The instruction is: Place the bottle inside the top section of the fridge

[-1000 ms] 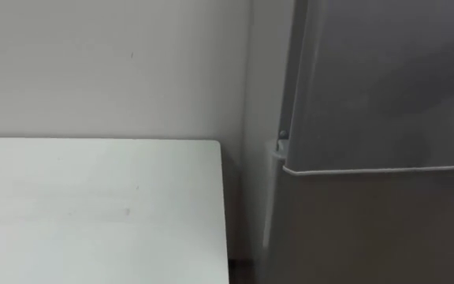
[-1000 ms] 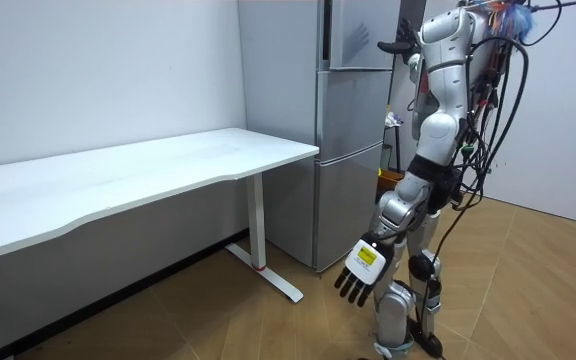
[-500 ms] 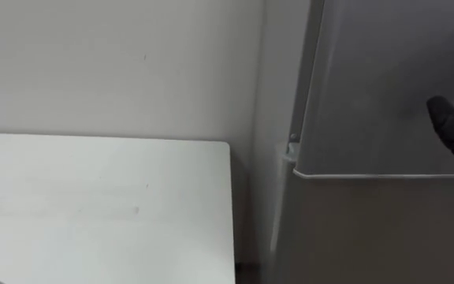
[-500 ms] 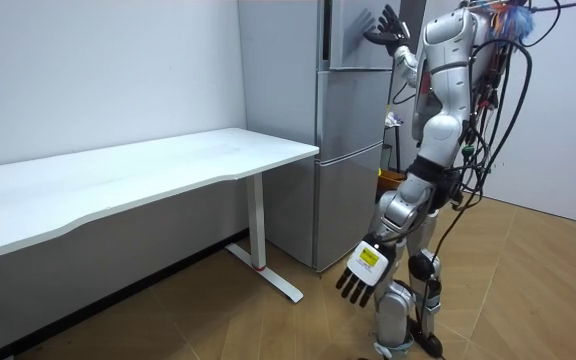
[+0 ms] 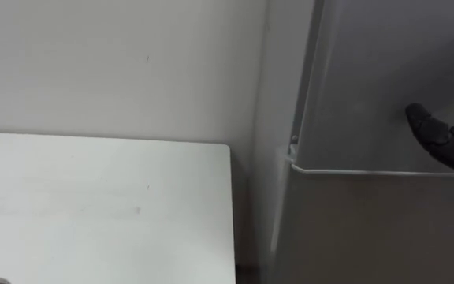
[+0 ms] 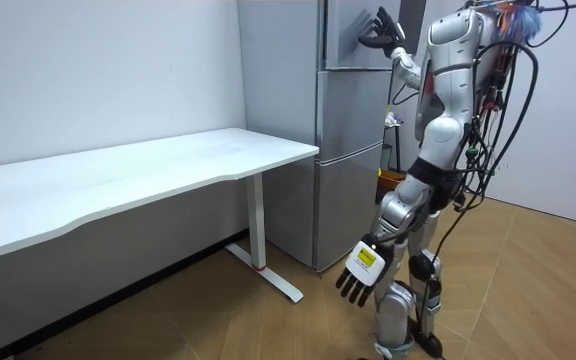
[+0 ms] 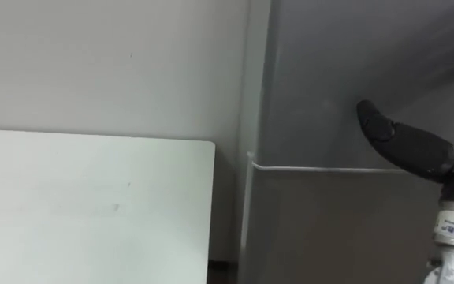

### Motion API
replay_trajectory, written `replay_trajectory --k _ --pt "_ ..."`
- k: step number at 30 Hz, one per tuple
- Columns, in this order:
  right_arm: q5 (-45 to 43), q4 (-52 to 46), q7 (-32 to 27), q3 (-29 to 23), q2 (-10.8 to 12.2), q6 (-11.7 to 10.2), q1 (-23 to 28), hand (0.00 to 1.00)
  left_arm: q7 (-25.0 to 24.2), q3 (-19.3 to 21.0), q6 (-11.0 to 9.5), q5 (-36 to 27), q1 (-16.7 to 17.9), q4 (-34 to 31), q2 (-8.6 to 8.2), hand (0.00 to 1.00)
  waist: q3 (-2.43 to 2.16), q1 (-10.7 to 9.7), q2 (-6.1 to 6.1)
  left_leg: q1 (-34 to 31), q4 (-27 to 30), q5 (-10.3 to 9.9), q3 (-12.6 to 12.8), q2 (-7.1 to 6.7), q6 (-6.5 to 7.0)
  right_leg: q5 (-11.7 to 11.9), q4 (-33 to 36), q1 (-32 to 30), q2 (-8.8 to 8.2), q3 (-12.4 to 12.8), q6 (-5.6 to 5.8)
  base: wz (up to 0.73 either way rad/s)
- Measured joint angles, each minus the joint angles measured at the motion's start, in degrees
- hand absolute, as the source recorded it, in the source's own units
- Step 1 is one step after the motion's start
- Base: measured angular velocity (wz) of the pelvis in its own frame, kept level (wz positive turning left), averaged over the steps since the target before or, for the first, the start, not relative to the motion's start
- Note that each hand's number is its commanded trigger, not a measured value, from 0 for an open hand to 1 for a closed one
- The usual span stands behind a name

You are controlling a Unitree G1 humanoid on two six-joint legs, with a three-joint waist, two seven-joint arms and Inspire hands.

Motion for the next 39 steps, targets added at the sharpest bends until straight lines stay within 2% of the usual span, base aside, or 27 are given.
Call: replay_trajectory --k 3,7,12,16,20,25,34,39 --pt "-0.2 2.1 0.8 0.2 0.0 1.4 -1.9 0.00 -0.4 0.0 1.2 1.6 -0.3 -0.4 0.00 0.00 -0.54 0.3 0.14 0.0 0.0 0.0 -0.1 0.00 0.00 0.1 0.0 0.0 0.00 -0.1 -0.01 0.01" --pt "-1.6 4.3 0.4 0.8 -0.4 2.0 -3.0 0.00 -0.5 -0.2 2.0 1.6 -0.3 -0.7 0.01 0.00 -0.65 0.9 0.25 0.1 0.0 0.0 -0.1 0.01 0.00 0.2 0.0 0.1 0.01 0.0 -0.05 0.00" --pt "-2.5 6.4 0.1 1.0 -0.4 2.4 -4.4 0.00 -0.4 -0.4 3.6 1.6 -0.3 -0.9 0.01 0.00 -0.60 1.0 0.34 -0.3 0.2 0.0 -0.6 -0.02 0.02 0.5 0.0 0.1 0.01 0.1 0.03 0.01" --pt "-2.5 7.2 -1.1 1.1 -0.4 2.4 -5.0 0.00 -0.3 -2.0 4.6 1.6 -0.3 -1.6 0.17 0.00 -0.52 1.1 0.48 -0.9 1.0 -0.1 -1.0 -0.01 0.19 0.6 -0.1 0.1 0.03 -0.4 0.05 0.07" --pt "-3.0 8.0 -2.0 1.6 -0.4 2.4 -5.6 0.00 -0.3 -2.5 4.7 1.6 -0.2 -1.8 0.13 0.00 -0.51 1.2 0.85 -1.0 1.2 -0.1 -1.0 0.00 0.19 0.7 0.0 0.1 0.01 -0.5 0.01 0.00" --pt "-4.4 8.4 -2.5 1.9 -0.4 2.4 -5.6 0.00 -0.9 -2.5 5.8 1.6 0.3 -3.3 0.13 0.00 -0.51 1.2 0.86 -1.1 1.2 -0.1 -1.0 -0.01 0.19 0.7 0.0 0.1 0.02 -0.5 0.03 0.00" --pt "-4.5 9.3 -4.0 2.7 -1.1 2.3 -5.6 0.00 -0.8 -2.8 5.8 1.6 1.0 -6.1 0.11 0.00 -0.49 1.6 0.78 -1.1 1.2 -0.1 -0.9 0.01 0.19 0.7 0.1 0.1 0.00 -0.5 -0.01 0.00" --pt "-4.6 11.3 -5.3 3.3 -2.4 1.2 -5.6 0.00 -0.7 -3.8 5.8 1.0 0.9 -6.7 0.44 0.00 -0.41 2.1 0.64 -1.1 1.5 -0.1 -1.0 0.01 0.20 0.8 0.0 0.2 -0.02 -0.5 0.03 0.00"
